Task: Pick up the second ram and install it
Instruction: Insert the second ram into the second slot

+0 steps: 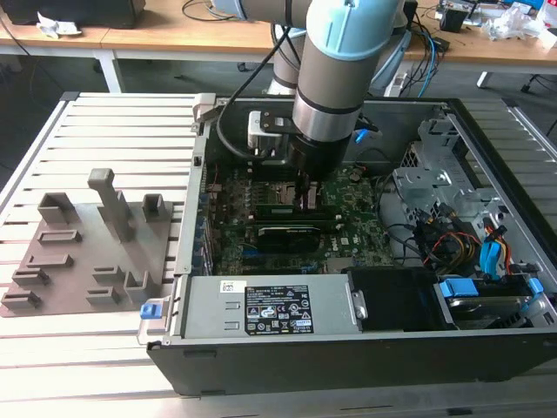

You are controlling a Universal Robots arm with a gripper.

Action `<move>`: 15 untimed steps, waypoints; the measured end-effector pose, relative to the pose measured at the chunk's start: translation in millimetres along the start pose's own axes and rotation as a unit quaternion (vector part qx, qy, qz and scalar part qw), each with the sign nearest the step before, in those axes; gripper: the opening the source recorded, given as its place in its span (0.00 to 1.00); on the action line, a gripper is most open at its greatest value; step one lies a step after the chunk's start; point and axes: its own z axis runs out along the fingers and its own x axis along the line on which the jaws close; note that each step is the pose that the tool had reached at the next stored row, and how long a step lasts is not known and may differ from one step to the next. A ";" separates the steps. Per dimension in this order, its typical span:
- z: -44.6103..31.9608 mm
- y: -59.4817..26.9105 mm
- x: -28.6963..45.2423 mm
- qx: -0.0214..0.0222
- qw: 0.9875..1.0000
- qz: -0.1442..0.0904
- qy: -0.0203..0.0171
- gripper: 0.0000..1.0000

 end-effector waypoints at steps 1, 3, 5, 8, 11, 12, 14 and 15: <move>1.2 -0.1 0.1 0.000 1.000 0.000 0.000 0.14; 3.1 -0.1 -0.3 0.000 1.000 0.000 0.000 0.14; 4.4 -0.1 -0.5 0.000 1.000 0.000 0.000 0.14; 5.8 -0.2 -0.5 0.000 1.000 0.000 0.000 0.14; 7.4 -0.2 -0.3 0.000 1.000 0.000 0.000 0.14; 8.0 -0.2 -0.2 0.000 1.000 0.000 0.000 0.14; 8.8 0.3 -0.3 0.000 1.000 0.000 0.000 0.14; 9.1 0.4 -1.8 0.000 1.000 0.000 0.000 0.14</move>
